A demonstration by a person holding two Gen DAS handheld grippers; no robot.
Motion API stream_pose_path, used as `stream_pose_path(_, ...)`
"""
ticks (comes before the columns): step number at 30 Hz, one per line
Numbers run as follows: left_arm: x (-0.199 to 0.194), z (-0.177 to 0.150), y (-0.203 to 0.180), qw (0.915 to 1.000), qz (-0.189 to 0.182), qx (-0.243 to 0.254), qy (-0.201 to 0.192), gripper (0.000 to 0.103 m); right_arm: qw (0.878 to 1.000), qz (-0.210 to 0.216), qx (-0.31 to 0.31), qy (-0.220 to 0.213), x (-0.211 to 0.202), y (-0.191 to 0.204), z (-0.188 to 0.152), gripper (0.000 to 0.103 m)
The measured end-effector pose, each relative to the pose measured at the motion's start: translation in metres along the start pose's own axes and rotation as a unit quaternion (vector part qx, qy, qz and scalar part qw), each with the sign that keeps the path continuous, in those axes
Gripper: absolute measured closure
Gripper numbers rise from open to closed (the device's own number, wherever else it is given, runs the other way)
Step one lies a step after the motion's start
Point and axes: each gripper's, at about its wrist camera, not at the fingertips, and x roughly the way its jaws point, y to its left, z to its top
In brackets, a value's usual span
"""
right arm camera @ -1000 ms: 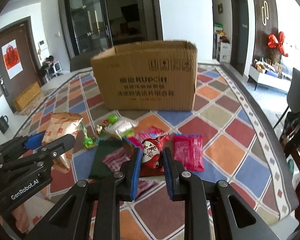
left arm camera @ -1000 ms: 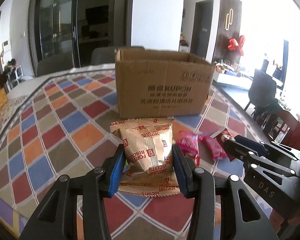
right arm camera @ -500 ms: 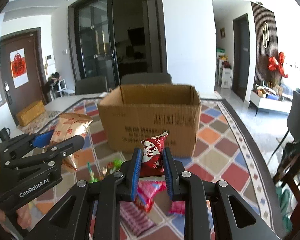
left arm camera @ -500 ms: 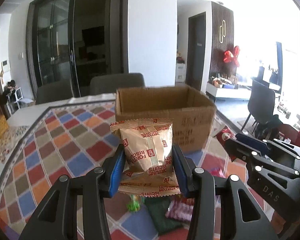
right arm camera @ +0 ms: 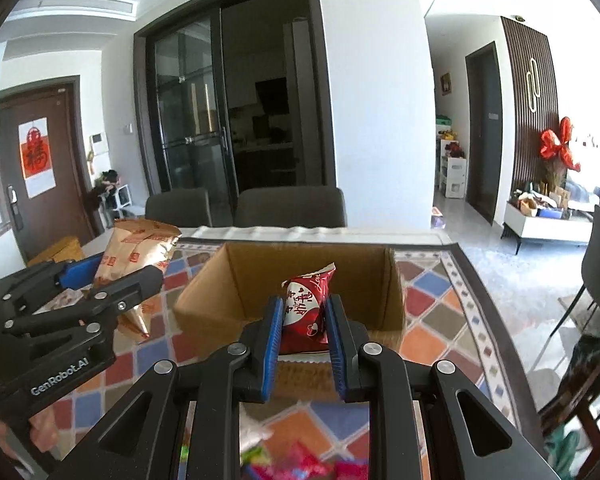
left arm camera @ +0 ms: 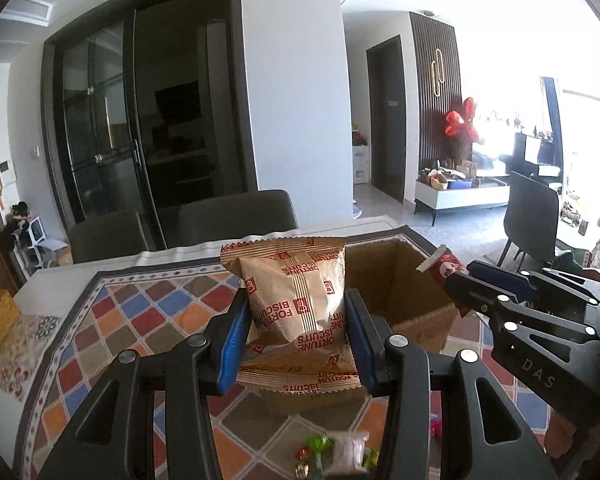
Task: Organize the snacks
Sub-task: 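Carry both packets over the cardboard box and open both tools to drop them, then move both tools back from the box toward the snack pile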
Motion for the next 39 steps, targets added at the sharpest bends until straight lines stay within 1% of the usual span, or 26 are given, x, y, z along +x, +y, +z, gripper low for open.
stream_pose_path(3, 0.017, 0.011, 0.005, 0.9998, -0.012, -0.004, 0.013, 0.057, 1.000, 0.000, 0.003, 0.005, 0.015, -0.005, 0.011, 0.080)
stream_pose_path(7, 0.040, 0.020, 0.006, 0.9993, -0.018, -0.003, 0.031, 0.057, 1.000, -0.003, 0.004, 0.015, 0.036, -0.010, 0.021, 0.080)
stream_pose_path(13, 0.075, 0.024, 0.010, 0.9975, -0.028, -0.013, 0.064, 0.057, 0.999, -0.004, 0.016, 0.042, 0.065, -0.020, 0.028, 0.080)
stream_pose_path(16, 0.095, 0.024, 0.012, 0.9951, -0.038, -0.018, 0.090, 0.056, 0.998, -0.007, 0.020, 0.052, 0.076, -0.022, 0.030, 0.080)
stream_pose_path(17, 0.099, 0.024, 0.013, 0.9946, -0.039, -0.020, 0.095, 0.055, 0.998, -0.008, 0.021, 0.054, 0.080, -0.022, 0.032, 0.080)
stream_pose_path(19, 0.106, 0.023, 0.013, 0.9941, -0.032, -0.021, 0.102, 0.040, 0.998, -0.009, 0.024, 0.062, 0.087, -0.023, 0.032, 0.079)
stream_pose_path(20, 0.104, 0.023, 0.012, 0.9943, -0.028, -0.024, 0.100, 0.037, 0.998, -0.012, 0.023, 0.065, 0.090, -0.023, 0.032, 0.079)
stream_pose_path(21, 0.103, 0.022, 0.013, 0.9943, -0.027, -0.027, 0.099, 0.037, 0.997, -0.017, 0.021, 0.067, 0.092, -0.023, 0.033, 0.072)
stream_pose_path(22, 0.102, 0.021, 0.014, 0.9941, -0.027, -0.029, 0.101, 0.037, 0.997, -0.025, 0.021, 0.070, 0.093, -0.023, 0.032, 0.061)
stream_pose_path(24, 0.095, 0.019, 0.015, 0.9944, -0.026, -0.030, 0.097, 0.037, 0.997, -0.031, 0.024, 0.068, 0.092, -0.023, 0.033, 0.060)
stream_pose_path(27, 0.083, 0.016, 0.017, 0.9957, -0.011, -0.026, 0.088, 0.036, 0.997, -0.034, 0.022, 0.068, 0.084, -0.021, 0.028, 0.060)
stream_pose_path(33, 0.052, 0.010, 0.018, 0.9972, 0.005, -0.023, 0.071, 0.032, 0.997, -0.014, 0.030, 0.066, 0.066, -0.013, 0.021, 0.060)
stream_pose_path(36, 0.036, 0.008, 0.020, 0.9977, 0.009, -0.028, 0.060, 0.031, 0.998, -0.011, 0.030, 0.061, 0.056, -0.009, 0.017, 0.054)
stream_pose_path(39, 0.019, 0.004, 0.023, 0.9983, 0.019, -0.026, 0.048, 0.029, 0.998, -0.007, 0.029, 0.055, 0.044, -0.004, 0.015, 0.053)
